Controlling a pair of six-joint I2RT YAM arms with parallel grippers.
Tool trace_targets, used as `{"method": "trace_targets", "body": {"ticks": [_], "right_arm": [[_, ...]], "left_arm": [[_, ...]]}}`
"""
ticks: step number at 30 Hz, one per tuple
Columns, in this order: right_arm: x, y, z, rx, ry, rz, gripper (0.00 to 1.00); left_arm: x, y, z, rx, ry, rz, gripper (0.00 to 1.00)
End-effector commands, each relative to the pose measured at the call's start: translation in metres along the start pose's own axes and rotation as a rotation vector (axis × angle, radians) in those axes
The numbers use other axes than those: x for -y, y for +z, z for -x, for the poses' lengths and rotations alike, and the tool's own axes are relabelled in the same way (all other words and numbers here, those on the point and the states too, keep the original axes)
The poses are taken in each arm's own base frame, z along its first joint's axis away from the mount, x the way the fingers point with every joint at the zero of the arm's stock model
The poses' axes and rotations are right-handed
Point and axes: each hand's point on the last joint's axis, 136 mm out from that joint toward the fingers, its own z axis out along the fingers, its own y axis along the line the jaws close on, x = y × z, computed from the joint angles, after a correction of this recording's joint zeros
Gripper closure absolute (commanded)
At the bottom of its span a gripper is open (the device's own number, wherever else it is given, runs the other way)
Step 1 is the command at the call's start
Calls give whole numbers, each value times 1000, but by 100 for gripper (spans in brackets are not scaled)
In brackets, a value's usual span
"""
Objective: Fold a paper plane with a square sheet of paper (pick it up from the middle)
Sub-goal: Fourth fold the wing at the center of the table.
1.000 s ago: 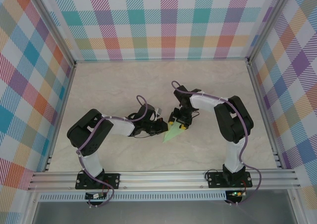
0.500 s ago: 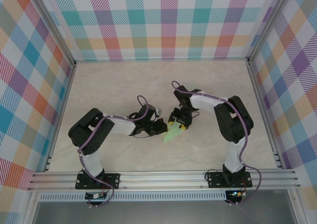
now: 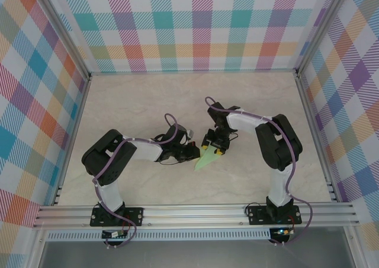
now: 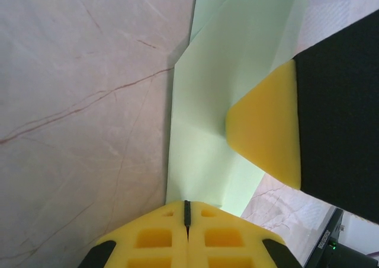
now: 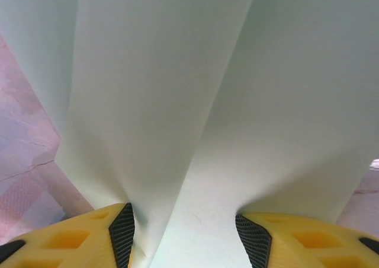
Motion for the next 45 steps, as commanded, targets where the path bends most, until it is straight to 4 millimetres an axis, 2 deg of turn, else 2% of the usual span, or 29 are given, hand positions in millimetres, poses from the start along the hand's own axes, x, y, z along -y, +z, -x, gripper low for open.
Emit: {"method": "trace_targets", "body": {"ticks": [1, 13, 28, 38, 45], "right_arm": [[71, 65, 1, -27, 56, -254, 46], [75, 67, 0, -25, 69, -267, 50], [76, 68, -1, -25, 80, -266, 54], [76, 68, -2, -20, 87, -255, 52], [76, 68, -2, -20, 96, -254, 52]], "left_arm": [[-9, -1, -1, 0, 6, 57, 96], [-6, -2, 0, -3, 12, 53, 96], [13, -4, 9, 16, 29, -12, 94], [22, -23, 31, 148, 50, -5, 90], [26, -22, 28, 144, 44, -43, 90]]}}
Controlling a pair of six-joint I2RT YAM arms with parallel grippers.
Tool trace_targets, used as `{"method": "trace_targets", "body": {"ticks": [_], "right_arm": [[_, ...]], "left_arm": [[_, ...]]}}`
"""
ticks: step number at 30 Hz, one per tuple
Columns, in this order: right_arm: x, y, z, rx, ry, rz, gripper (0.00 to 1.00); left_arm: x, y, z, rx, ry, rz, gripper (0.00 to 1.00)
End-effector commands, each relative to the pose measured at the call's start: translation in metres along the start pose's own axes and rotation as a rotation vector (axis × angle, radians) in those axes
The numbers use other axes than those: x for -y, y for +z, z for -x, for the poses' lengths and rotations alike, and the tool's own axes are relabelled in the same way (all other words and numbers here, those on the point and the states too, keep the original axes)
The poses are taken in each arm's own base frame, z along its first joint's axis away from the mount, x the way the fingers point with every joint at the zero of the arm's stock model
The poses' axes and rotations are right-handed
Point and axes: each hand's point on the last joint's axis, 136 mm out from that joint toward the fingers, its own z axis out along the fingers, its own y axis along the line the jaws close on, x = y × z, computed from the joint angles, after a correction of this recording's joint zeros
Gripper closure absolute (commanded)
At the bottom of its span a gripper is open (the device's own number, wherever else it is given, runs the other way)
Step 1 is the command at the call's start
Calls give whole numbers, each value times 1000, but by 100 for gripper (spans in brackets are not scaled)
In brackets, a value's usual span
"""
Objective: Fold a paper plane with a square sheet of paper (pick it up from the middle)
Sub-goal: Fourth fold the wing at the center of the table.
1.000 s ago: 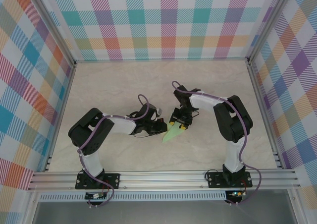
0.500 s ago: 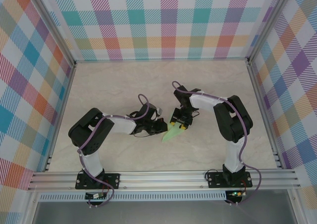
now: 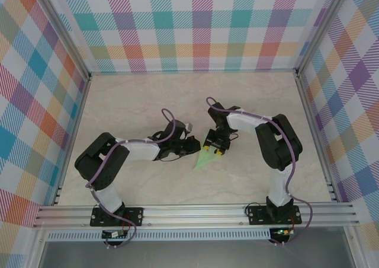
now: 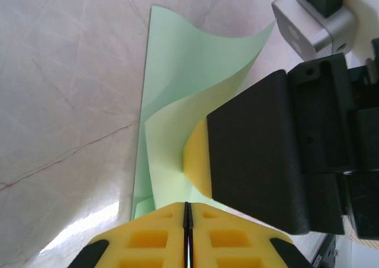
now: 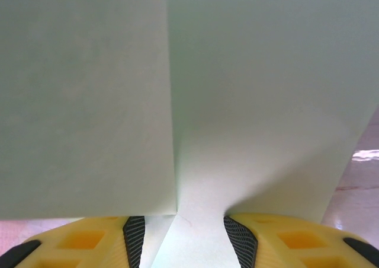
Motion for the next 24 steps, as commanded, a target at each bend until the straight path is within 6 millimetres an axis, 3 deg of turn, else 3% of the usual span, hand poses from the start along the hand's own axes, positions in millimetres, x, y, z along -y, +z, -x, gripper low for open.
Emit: {"method": "trace_targets", "body": {"ticks": [1, 7, 15, 24], "right_arm": [[71, 68, 0, -20, 47, -239, 52], [72, 69, -1, -20, 60, -238, 54], [72, 69, -3, -19, 65, -232, 54], [73, 66, -4, -15, 75, -229, 56]], "left_arm": [[7, -3, 1, 11, -4, -49, 90], [14, 3, -11, -57, -13, -113, 90], [-2, 14, -26, -122, -50, -81, 92], [-14, 17, -28, -131, -59, -23, 95]]}}
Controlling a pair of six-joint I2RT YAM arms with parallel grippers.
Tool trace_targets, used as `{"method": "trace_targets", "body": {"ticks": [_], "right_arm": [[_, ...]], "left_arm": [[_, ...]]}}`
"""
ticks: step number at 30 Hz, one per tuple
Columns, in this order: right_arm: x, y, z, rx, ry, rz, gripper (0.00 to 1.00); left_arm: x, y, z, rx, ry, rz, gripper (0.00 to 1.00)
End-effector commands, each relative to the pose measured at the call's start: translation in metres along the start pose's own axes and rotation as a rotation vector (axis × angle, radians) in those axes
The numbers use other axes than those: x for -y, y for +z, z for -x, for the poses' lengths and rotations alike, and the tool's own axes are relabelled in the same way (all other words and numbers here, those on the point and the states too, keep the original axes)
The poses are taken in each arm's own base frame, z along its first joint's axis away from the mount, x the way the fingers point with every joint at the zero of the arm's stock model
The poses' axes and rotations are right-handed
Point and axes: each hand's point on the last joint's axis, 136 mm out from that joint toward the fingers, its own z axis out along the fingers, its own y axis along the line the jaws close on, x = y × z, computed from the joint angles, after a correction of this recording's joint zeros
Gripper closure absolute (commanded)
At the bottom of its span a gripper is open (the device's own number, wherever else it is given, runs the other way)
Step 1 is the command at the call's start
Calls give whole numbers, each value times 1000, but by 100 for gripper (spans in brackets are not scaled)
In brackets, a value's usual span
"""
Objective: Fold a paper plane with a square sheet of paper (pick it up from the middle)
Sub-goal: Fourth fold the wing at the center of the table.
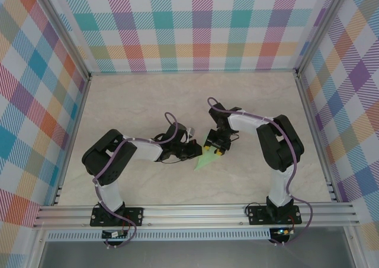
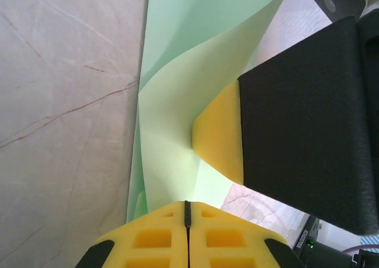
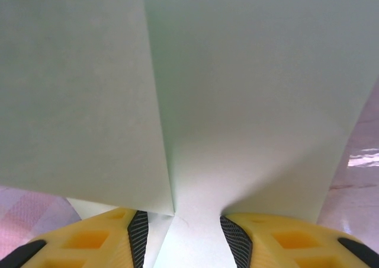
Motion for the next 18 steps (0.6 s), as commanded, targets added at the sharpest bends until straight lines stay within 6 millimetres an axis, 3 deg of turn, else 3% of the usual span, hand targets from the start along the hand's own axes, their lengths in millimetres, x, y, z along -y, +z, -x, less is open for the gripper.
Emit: {"method": "trace_targets", "body": {"ticks": [1, 18], "right_arm": [[74, 65, -3, -23, 57, -247, 56], [79, 68, -4, -23, 73, -263, 64]], "left_arm": [[-10, 1, -5, -19, -14, 37, 95], [-14, 2, -3, -19, -6, 71, 95]]}}
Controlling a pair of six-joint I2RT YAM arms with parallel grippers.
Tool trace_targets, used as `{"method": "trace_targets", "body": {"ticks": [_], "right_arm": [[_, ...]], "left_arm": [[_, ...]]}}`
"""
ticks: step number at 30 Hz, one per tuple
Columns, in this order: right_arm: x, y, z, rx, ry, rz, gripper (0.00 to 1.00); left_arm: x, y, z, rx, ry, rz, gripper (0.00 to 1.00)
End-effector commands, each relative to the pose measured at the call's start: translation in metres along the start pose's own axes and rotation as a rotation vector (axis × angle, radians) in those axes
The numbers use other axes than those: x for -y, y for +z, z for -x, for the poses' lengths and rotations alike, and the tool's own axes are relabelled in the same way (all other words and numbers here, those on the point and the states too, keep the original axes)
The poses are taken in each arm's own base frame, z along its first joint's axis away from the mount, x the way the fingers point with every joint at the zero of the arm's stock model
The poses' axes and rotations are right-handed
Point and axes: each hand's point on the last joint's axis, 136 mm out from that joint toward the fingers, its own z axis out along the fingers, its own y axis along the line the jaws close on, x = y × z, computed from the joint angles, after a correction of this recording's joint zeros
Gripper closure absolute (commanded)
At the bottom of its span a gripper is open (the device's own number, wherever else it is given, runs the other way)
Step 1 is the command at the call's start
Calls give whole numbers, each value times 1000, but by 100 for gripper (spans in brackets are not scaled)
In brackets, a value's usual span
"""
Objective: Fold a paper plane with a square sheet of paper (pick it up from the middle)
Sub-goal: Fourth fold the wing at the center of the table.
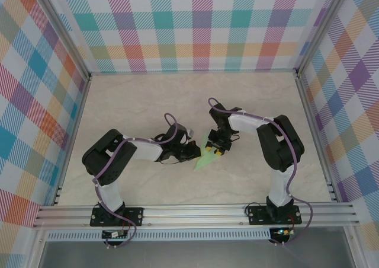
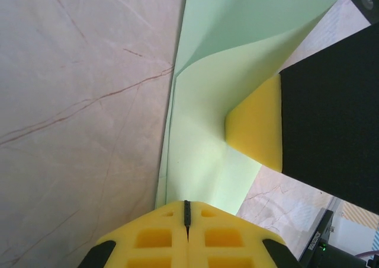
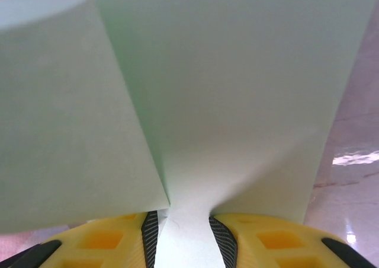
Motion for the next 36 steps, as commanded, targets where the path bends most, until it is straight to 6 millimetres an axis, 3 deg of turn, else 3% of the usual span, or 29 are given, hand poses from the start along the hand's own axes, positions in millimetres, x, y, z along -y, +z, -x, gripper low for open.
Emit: {"method": "trace_targets", "body": {"ticks": [1, 15, 21, 25, 32, 36], "right_arm": [[74, 68, -4, -24, 56, -251, 65], [76, 69, -5, -24, 61, -250, 65], [65, 60, -3, -8, 49, -210, 65], [41, 38, 2, 44, 8, -116, 63], [-14, -25, 7, 176, -113, 127, 59], [-28, -43, 1, 203, -165, 227, 61]], "left_arm": [[-3, 3, 2, -6, 10, 24, 95], [-10, 4, -1, -22, 13, 61, 96], [-22, 4, -10, -64, 7, 111, 97], [-31, 4, -18, -109, 6, 154, 98], [-45, 6, -28, -174, 12, 209, 99], [-46, 7, -29, -184, 16, 220, 99]]}}
